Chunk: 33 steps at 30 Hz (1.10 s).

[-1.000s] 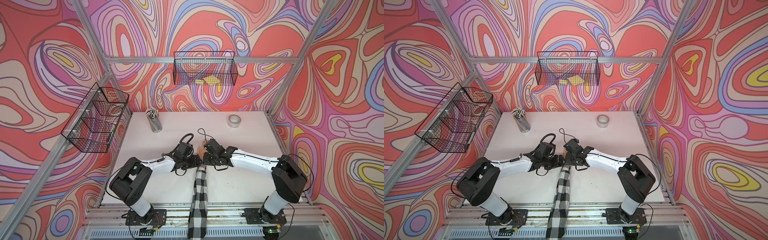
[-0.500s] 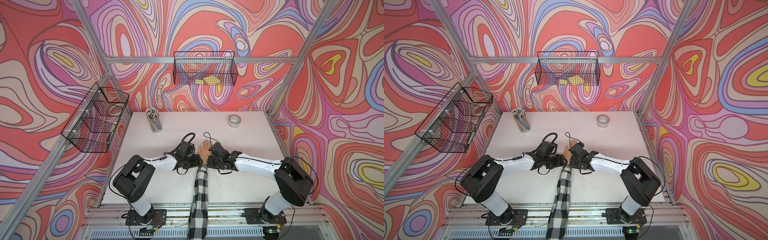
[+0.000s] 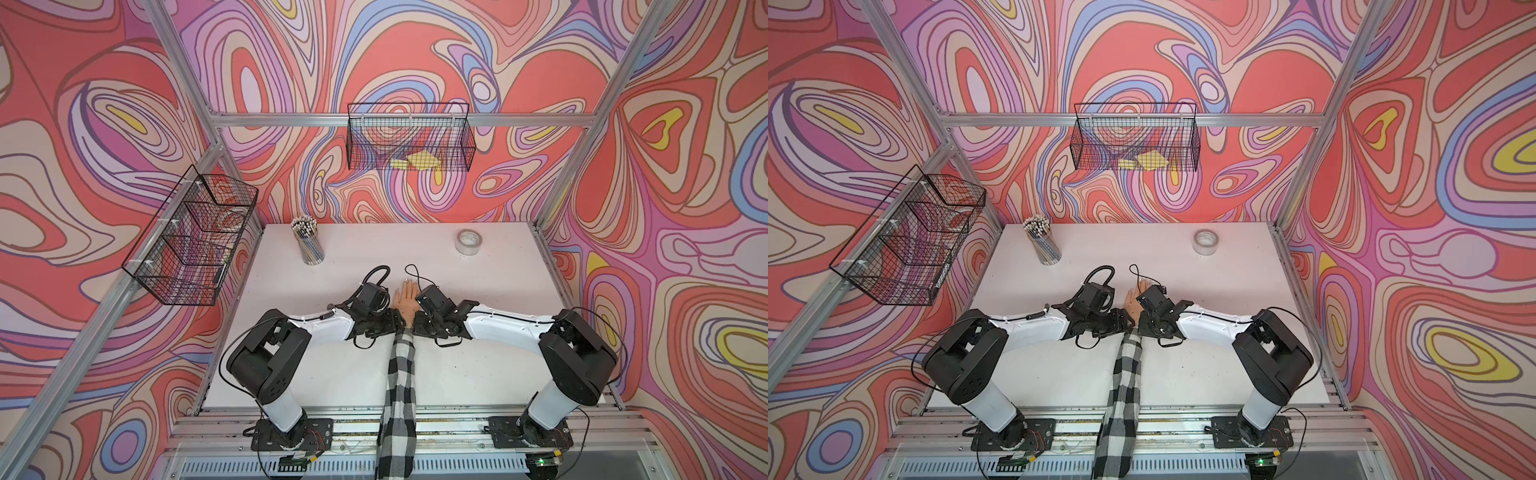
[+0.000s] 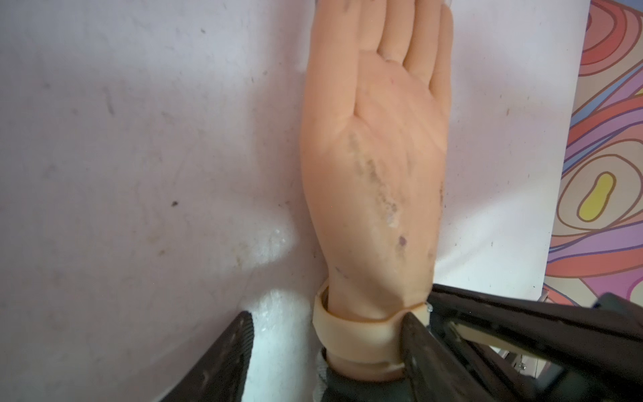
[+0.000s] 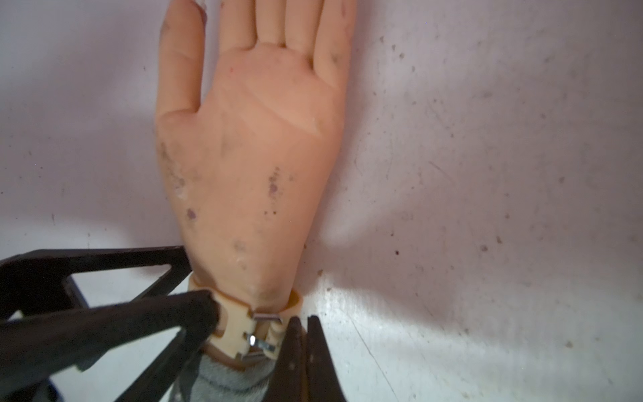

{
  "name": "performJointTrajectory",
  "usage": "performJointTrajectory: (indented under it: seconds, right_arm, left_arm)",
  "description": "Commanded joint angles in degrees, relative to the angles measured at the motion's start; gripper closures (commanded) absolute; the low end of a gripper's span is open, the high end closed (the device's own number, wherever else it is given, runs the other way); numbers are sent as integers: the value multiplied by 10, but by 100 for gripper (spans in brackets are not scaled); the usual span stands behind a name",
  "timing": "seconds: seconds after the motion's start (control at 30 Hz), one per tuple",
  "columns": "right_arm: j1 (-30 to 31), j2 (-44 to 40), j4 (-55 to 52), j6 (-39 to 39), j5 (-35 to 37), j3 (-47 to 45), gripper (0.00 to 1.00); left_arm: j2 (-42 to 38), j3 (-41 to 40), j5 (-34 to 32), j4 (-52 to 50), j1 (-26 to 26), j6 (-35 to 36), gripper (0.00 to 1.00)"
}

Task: Take off the watch
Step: Untie the watch from the hand.

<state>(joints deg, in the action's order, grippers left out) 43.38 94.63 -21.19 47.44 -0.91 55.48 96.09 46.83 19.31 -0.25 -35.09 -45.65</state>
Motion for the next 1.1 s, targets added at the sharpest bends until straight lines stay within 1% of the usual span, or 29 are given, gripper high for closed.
performJointTrajectory:
  seconds: [0.0,0.1,0.37,0.47,0.53,0.7,0.83,0.9,1.07]
  right_arm:
    - [4,-29,-7,2,-29,26,100]
    - [4,-16,3,4,-43,30,100]
    - [14,66,39,19,-76,61,100]
    - [14,66,38,19,-76,65,100]
    - [14,59,23,14,-62,65,100]
    - [-3,0,-11,5,-27,36,100]
    - [-28,-43,-10,12,-23,-10,100]
    - [-33,-47,-11,11,-24,-22,100]
    - [-33,-13,6,9,-39,-33,100]
  left_arm:
    - [26,-26,-60,-83,6,0,32]
    - [25,-29,-59,-80,6,-1,32]
    - [24,-36,-58,-73,6,-3,32]
    - [24,-37,-58,-73,7,-5,32]
    - [24,-38,-57,-71,6,-5,32]
    - [26,-38,-55,-72,6,-2,32]
    - [27,-38,-54,-71,6,-1,32]
    - [28,-38,-55,-71,7,-1,32]
    - [28,-38,-55,-71,6,-2,32]
